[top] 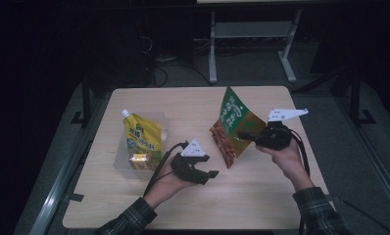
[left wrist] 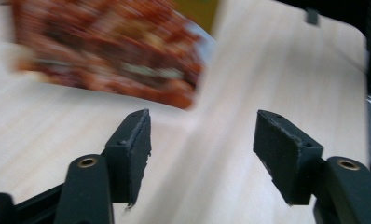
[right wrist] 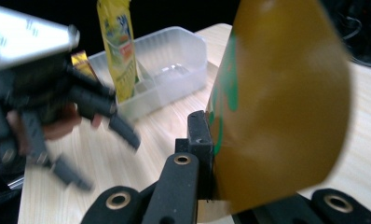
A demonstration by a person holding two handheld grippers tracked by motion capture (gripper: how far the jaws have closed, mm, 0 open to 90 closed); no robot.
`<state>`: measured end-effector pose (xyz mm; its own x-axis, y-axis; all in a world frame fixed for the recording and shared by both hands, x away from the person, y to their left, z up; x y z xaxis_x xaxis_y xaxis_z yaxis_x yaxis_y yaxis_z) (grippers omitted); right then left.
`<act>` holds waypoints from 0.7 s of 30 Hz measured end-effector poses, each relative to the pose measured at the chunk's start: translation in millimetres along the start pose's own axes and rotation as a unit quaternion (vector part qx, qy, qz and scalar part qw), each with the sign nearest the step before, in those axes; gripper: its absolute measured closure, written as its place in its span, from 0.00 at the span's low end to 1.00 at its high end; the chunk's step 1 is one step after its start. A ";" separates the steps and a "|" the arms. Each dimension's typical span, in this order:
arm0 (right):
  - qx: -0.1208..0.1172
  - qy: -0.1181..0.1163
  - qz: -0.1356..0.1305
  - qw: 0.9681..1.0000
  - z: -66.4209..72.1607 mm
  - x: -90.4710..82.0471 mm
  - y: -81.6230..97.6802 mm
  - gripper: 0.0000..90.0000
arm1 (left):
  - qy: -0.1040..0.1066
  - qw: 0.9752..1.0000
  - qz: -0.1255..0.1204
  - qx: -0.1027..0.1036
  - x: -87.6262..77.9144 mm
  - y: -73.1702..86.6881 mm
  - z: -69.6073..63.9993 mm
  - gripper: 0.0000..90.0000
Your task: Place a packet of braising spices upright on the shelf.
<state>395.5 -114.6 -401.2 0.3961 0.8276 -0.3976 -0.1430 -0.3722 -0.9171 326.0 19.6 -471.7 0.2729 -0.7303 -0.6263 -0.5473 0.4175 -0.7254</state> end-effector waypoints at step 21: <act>-0.076 -0.076 0.015 0.994 14.5 129.1 -117.0 0.99 | 0.016 0.999 0.034 0.012 -17.7 57.5 -0.2 0.18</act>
<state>450.2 42.0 -345.7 0.2509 0.8650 -0.4345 -0.0092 -0.4467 -0.8946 289.5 56.5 -502.3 0.2095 -0.7172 -0.6646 -0.5441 0.4792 -0.6887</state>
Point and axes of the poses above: each handheld gripper's, and its own axes: x roughly forward along the jaws, y roughly out of its underside, z roughly to its left, the point moved 10 cm from there along x, roughly forward along the jaws, and after that the axes turned 15 degrees about -x, right-handed, at the moved point
